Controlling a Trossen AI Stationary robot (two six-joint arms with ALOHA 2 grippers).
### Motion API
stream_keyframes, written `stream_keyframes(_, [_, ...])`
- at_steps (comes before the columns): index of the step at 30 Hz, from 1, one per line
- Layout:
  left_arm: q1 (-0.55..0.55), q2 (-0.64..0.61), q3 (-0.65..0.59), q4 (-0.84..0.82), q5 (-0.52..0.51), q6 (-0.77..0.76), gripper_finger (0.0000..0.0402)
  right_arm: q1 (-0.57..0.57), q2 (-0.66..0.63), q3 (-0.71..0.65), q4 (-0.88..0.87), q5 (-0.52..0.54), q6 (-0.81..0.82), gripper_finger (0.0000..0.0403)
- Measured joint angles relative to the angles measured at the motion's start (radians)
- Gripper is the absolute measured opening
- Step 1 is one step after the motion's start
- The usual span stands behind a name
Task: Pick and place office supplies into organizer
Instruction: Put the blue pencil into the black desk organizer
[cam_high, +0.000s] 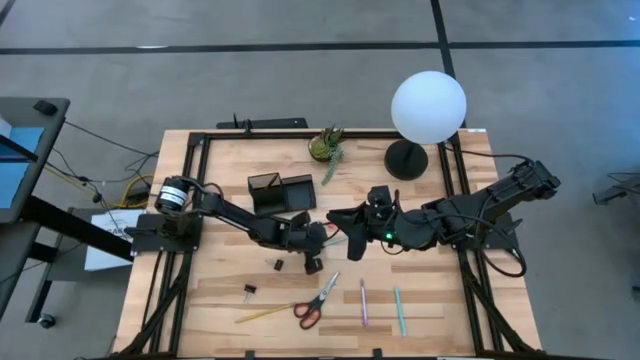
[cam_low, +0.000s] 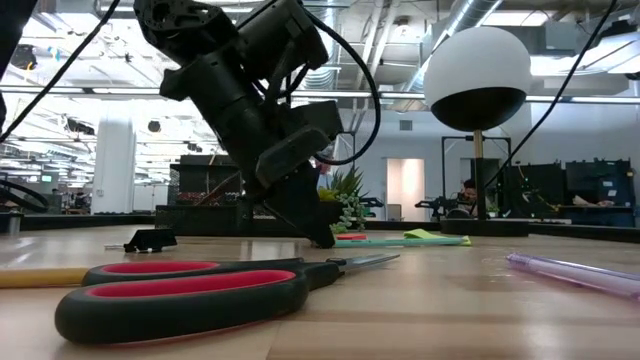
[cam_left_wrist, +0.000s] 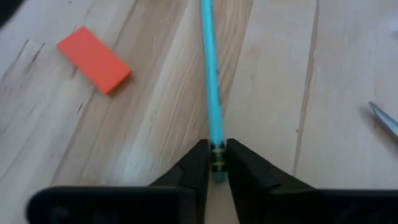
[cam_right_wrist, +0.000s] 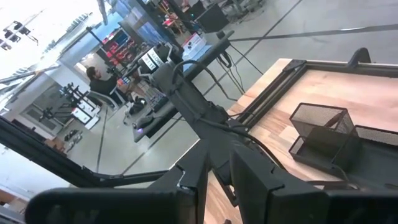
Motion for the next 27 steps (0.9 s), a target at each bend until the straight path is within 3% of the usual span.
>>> stream_keyframes(3, [0.0,0.0,0.0,-0.015,0.008,0.0,0.0011,0.0,0.0,0.0,0.0,0.0,0.0,0.0061])
stream_keyframes(10, [0.0,-0.069,-0.006,-0.092,0.03,0.021,0.0005,0.008,0.0,0.0,-0.005,0.0,-0.001,0.0061])
stream_keyframes(27, [0.105,-0.662,-0.008,-0.594,-0.129,0.04,0.0002,0.066,0.0,0.0,-0.049,0.0,-0.073,0.0061])
